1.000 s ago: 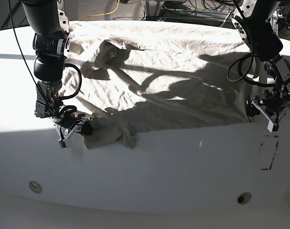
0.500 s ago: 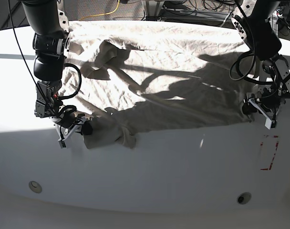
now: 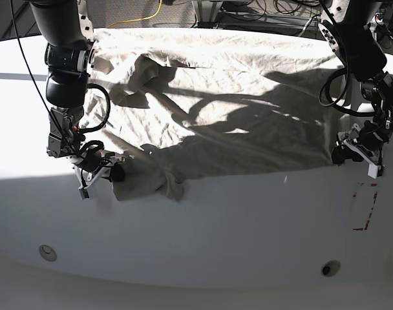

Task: Layout the t-shirt on the table in an organized manner, then fold the t-shirt properly
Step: 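Grasp the hem corners with both grippers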

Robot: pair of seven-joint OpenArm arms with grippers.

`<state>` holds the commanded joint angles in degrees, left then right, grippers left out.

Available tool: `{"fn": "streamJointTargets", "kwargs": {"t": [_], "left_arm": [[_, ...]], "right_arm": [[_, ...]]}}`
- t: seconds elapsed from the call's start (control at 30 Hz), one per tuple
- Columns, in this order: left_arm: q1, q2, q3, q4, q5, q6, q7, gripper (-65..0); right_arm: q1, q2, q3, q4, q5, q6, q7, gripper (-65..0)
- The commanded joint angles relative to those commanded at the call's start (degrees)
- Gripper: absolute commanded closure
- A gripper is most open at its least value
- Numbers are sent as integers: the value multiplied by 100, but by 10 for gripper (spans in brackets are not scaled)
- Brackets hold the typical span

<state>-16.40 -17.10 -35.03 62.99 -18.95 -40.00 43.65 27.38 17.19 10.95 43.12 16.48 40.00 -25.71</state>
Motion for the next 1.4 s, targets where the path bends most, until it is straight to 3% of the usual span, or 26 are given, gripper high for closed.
{"fn": "streamJointTargets", "kwargs": {"t": [0.37,0.6,0.83,0.9,1.07,1.2,1.4], "left_arm": [[-158,0,44,-554,26,0,-26,-407],[-431,18,220,-1037,501,0,-149,-406],[-448,35,246,-1064,580,0,-360,-401],[-448,35,343,-1064,580,0,-360,-379],[-457,35,563,-1064,571,0,-360,-151],[-457,35,563,-1064,580,0,-352,-24],[-466,35,563,-976,545,0,-352,0]], "right_arm": [[-79,-9,0,62,0,0,0,-48],[-79,-9,0,62,0,0,0,-48],[-53,-9,9,62,0,0,0,-48],[-53,-9,9,62,0,0,0,-48],[-53,-9,18,62,0,0,0,-48],[-44,-9,26,62,9,0,0,-48],[-9,9,35,70,35,0,0,-46]]}}
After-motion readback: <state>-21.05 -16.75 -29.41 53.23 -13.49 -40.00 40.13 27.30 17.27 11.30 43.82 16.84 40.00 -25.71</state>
